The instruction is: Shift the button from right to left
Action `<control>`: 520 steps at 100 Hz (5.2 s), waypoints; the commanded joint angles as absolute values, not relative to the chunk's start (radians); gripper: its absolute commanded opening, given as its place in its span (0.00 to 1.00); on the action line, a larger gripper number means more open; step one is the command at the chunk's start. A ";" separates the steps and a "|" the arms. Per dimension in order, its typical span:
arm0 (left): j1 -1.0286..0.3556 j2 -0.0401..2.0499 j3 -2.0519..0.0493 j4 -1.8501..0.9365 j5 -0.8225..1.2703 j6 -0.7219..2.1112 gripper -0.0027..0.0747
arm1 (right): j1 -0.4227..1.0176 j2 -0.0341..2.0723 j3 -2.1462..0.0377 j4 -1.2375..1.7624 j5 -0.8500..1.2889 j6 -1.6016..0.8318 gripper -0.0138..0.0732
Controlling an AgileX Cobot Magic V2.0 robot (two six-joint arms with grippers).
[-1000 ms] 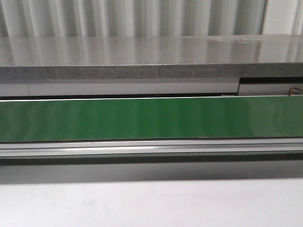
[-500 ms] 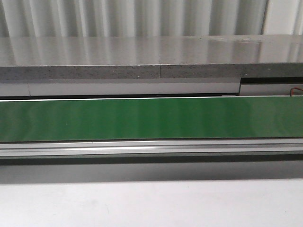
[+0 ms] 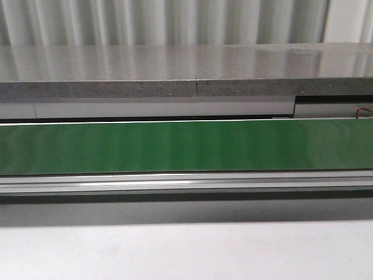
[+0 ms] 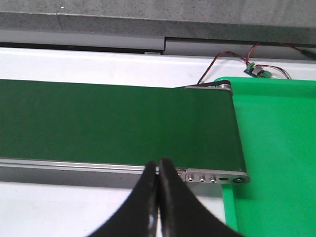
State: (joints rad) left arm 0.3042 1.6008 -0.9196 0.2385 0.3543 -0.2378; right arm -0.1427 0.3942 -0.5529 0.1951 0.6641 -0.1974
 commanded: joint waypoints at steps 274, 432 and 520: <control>-0.094 -0.016 -0.089 0.141 0.080 -0.240 0.01 | -0.142 0.399 -0.578 0.203 0.599 -0.203 0.08; -0.094 -0.038 0.023 0.168 -0.060 -0.240 0.01 | -0.142 0.400 -0.578 0.203 0.596 -0.203 0.08; -0.094 -0.038 0.023 0.168 -0.060 -0.240 0.01 | -0.003 0.049 -0.050 -0.012 0.076 0.148 0.08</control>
